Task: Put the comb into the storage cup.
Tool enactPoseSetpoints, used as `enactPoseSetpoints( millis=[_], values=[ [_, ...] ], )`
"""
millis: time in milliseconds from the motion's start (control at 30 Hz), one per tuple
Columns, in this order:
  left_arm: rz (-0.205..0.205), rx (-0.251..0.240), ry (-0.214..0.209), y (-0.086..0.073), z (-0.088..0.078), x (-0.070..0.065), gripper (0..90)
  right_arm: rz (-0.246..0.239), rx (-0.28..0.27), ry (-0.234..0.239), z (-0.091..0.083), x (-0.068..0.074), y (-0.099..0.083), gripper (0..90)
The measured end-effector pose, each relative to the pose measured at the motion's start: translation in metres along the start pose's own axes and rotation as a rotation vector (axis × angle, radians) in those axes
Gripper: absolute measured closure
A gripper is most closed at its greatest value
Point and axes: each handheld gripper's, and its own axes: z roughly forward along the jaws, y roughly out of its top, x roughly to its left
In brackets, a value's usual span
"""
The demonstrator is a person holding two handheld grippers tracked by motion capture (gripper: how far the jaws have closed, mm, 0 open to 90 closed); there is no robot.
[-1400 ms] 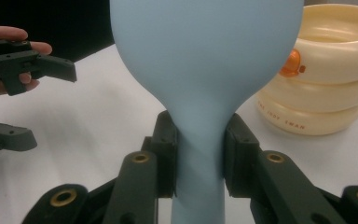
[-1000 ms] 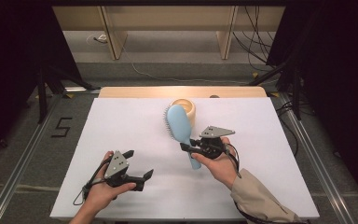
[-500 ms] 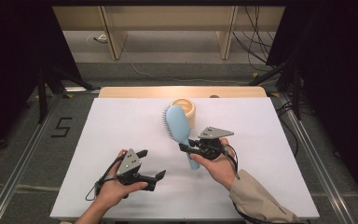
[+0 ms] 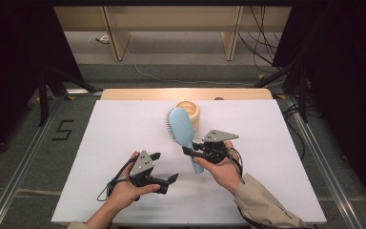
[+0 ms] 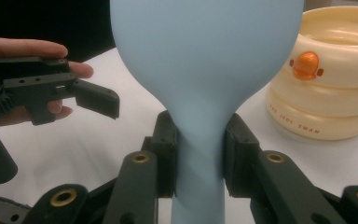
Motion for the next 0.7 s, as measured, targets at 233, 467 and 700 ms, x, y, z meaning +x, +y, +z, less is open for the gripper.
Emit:
enactPoseSetpoints(
  millis=[233,467,700],
  values=[
    [0.002,-0.002,-0.004,0.002,0.003,-0.001,4.5,-0.003,-0.005,0.001,0.001,0.002,0.000,70.2],
    [0.006,0.000,-0.019,0.003,0.008,-0.005,5.0,-0.006,-0.009,0.006,0.002,0.005,-0.001,70.3],
    [0.006,0.004,-0.034,0.005,0.015,-0.009,5.6,-0.003,-0.012,0.009,0.002,0.007,-0.001,70.3]
  ],
)
